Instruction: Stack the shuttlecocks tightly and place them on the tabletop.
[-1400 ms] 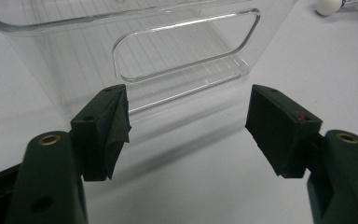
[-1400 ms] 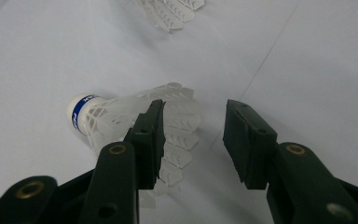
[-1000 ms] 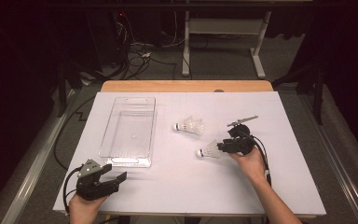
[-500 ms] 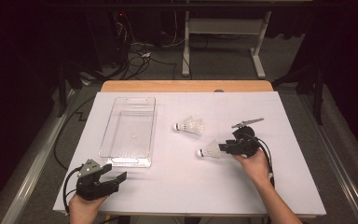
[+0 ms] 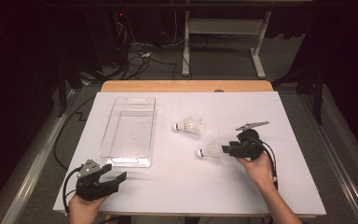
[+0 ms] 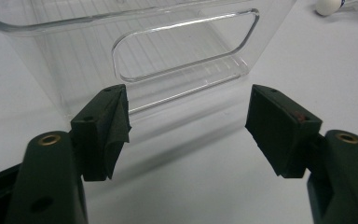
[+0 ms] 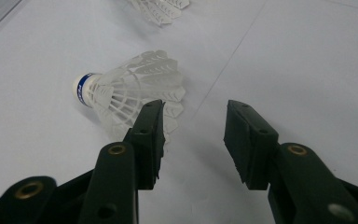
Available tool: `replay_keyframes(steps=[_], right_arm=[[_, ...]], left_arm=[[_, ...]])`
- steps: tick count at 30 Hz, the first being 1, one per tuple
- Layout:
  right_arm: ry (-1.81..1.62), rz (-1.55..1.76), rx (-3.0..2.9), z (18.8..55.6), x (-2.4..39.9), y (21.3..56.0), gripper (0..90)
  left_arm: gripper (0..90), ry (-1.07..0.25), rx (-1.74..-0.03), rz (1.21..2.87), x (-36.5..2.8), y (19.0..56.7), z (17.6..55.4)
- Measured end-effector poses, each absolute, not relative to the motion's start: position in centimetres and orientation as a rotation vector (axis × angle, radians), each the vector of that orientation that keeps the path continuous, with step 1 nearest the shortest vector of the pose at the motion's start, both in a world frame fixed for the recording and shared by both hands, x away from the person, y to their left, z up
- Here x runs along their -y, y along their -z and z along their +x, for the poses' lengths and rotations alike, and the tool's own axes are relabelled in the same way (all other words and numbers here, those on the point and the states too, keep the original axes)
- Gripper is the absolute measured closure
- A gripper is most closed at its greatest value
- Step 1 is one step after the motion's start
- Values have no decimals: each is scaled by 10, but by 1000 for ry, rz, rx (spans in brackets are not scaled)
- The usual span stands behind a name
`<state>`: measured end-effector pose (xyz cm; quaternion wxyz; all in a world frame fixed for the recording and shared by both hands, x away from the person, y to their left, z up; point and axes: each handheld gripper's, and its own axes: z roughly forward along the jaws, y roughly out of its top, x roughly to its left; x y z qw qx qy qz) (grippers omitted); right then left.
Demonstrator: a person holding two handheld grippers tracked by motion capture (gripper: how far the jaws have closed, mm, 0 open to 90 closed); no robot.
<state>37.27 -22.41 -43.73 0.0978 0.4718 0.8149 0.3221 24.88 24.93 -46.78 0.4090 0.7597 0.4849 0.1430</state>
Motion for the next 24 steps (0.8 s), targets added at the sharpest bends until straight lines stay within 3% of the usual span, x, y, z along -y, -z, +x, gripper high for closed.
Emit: replay_keyframes(steps=[7, 24], right_arm=[[-950, 1386, -2369, 364, 226, 436, 501], [-1015, 1295, -2340, 342, 225, 436, 536]], left_arm=[[310, -360, -1221, 1914, -249, 468, 249], [310, -359, -1224, 1911, -250, 468, 249]])
